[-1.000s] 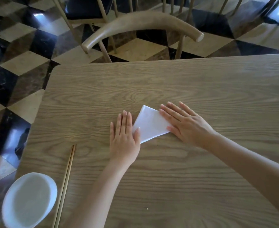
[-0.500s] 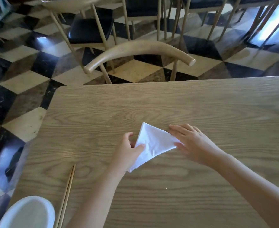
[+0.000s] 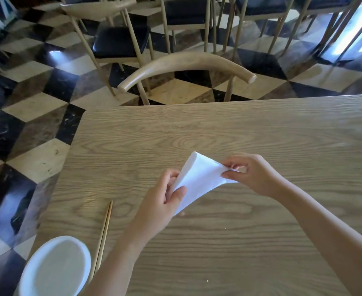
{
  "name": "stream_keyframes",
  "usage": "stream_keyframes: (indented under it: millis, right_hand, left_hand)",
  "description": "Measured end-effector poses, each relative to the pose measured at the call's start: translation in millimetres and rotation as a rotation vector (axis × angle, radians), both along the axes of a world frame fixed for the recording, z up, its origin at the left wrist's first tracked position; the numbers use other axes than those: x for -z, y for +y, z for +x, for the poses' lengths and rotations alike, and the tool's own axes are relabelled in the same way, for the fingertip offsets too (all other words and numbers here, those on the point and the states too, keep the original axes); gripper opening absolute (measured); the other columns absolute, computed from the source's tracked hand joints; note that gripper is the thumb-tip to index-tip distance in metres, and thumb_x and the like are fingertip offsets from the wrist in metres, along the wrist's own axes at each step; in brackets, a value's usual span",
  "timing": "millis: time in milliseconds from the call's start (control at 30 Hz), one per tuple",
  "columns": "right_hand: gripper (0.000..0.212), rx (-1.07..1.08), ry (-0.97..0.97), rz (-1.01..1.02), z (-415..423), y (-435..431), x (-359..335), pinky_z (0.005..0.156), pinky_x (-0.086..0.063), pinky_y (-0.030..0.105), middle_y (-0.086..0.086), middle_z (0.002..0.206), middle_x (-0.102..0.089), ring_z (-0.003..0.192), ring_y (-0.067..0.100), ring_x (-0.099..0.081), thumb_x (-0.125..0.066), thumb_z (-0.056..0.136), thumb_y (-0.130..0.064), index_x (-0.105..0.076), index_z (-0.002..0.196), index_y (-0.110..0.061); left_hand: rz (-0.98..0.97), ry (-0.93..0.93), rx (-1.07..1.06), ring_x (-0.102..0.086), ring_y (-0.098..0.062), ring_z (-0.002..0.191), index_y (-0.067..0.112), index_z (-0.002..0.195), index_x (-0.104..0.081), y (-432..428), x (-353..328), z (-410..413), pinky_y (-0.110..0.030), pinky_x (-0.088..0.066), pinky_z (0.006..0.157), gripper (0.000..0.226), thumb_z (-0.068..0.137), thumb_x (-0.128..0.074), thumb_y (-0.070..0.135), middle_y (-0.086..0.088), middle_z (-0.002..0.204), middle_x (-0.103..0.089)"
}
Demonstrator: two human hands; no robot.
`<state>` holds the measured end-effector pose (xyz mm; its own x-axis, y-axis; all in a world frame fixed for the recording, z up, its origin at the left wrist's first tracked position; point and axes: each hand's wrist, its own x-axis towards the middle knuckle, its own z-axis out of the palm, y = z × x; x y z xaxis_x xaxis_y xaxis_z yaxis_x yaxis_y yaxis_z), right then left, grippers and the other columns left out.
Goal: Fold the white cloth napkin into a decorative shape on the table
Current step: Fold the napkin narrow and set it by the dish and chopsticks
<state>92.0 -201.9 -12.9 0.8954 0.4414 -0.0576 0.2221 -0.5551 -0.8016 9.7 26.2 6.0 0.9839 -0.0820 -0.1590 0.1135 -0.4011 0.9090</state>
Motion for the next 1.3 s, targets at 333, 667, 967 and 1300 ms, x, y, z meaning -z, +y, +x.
stream_keyframes:
  millis: [333,667,967,1300]
  right_hand:
    - [0.016,-0.106,-0.133,-0.091,-25,76,14,0.076,-0.041,0.022,0.009,0.089,-0.071,0.086,0.024,-0.061,-0.067,0.076,0.001,-0.071,0.089,-0.007]
    - [0.018,-0.338,-0.216,-0.094,-43,156,23,0.08,-0.03,0.018,0.005,0.097,-0.063,0.095,0.021,-0.046,-0.068,0.075,-0.007,-0.073,0.091,-0.014]
    - [0.035,-0.365,-0.157,-0.241,-59,173,43,0.096,-0.035,0.032,0.008,0.114,-0.057,0.113,0.028,-0.045,-0.062,0.08,-0.009,-0.064,0.114,-0.018]
    - [0.021,-0.217,-0.138,-0.31,-61,160,32,0.07,-0.037,0.031,0.007,0.103,-0.056,0.095,0.026,-0.051,-0.052,0.08,-0.006,-0.051,0.102,-0.009]
  left_hand:
    - [0.351,-0.145,-0.204,-0.052,0.002,0.062,0.035,0.077,-0.047,25,46,-105,-0.011,-0.04,0.057,0.033,0.085,-0.06,0.007,0.009,0.059,-0.047]
    - [0.547,-0.26,-0.612,-0.044,-0.006,0.067,0.025,0.091,-0.047,31,75,-180,-0.018,-0.037,0.061,0.02,0.079,-0.063,0.024,0.011,0.07,-0.052]
    - [0.604,-0.244,-0.816,-0.031,-0.007,0.068,0.012,0.078,-0.059,11,92,-199,-0.026,-0.036,0.07,0.021,0.071,-0.077,0.007,0.007,0.067,-0.046]
    - [0.522,-0.153,-0.827,-0.047,-0.011,0.065,0.016,0.08,-0.063,10,78,-196,-0.025,-0.039,0.068,0.016,0.073,-0.076,0.01,0.014,0.072,-0.047]
